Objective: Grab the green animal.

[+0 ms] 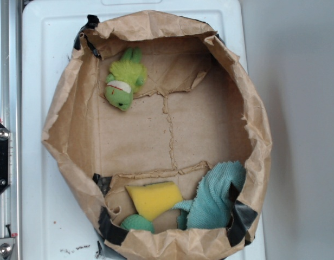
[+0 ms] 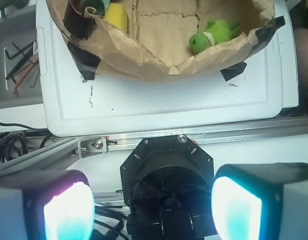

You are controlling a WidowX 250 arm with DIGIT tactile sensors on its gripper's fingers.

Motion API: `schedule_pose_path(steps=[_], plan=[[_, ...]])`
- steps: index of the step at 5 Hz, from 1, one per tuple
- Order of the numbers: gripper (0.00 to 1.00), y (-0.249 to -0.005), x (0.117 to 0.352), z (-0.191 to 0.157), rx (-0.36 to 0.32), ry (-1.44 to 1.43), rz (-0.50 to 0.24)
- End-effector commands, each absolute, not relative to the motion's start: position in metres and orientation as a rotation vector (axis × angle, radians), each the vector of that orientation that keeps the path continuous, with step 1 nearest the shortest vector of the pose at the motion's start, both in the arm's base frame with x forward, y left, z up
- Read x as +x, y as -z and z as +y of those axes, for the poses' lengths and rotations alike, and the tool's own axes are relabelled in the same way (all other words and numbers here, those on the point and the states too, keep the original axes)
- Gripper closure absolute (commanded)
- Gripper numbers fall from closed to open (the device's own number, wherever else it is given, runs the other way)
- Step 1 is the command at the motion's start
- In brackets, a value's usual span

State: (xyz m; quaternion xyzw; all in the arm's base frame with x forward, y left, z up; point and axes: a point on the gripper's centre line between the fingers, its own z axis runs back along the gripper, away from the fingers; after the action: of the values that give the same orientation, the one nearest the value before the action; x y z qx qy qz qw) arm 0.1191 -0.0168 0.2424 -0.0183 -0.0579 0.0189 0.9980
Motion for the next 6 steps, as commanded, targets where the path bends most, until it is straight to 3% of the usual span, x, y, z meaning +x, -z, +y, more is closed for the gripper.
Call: schedule_pose_path(steps=[1, 2, 3, 4, 5, 6], plan=[[0.00, -0.242, 0.119, -0.017, -0.037, -0.038, -0.116], [0.00, -0.228, 0.156, 0.001, -0.042, -0.192, -0.137], [0.00, -0.198, 0.196, 0.019, 0.029, -0.339, -0.120], [0.00, -0.176, 0.222, 0.033, 0.052, -0.484, -0.085], [0.00, -0.166, 0.234, 0.044, 0.022, -0.657, -0.194], [0.00, -0.156, 0.241, 0.051, -0.055, -0.884, -0.216]])
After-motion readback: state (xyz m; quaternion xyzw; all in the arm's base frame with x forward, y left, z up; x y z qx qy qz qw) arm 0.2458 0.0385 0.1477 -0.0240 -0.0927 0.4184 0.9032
